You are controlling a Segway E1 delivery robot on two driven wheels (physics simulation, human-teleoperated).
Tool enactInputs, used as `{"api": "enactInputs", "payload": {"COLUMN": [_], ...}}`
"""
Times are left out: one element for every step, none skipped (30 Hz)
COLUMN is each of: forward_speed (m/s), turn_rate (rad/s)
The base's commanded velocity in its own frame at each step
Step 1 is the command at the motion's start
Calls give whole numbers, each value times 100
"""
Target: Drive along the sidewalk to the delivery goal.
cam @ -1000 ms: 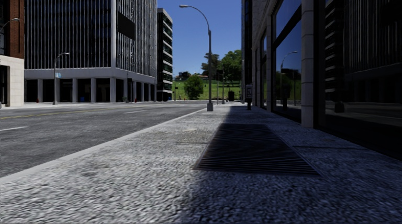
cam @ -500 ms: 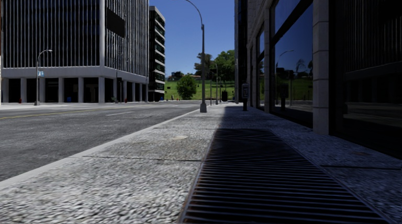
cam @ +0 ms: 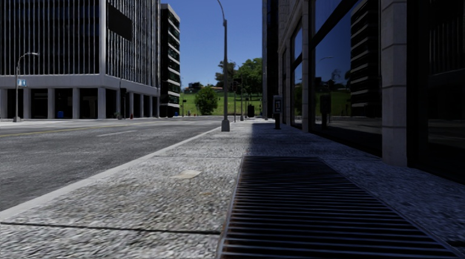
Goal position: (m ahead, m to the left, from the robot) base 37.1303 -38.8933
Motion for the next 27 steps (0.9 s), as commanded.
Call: {"api": "enactInputs", "payload": {"forward_speed": [200, 200, 200, 200, 200, 200, 200, 200, 200, 200, 200, 200, 200, 200, 200, 200, 200, 200, 200, 200, 200, 200, 200, 200, 200, 200, 200], "turn_rate": [-23, -24, -24, -24, -24, -24, -24, -24, -24, -24, -24, -24, -24, -24, -24, -24, -24, -24, -24, -24, -24, -24, -23, -23, -18, -8, 0]}}
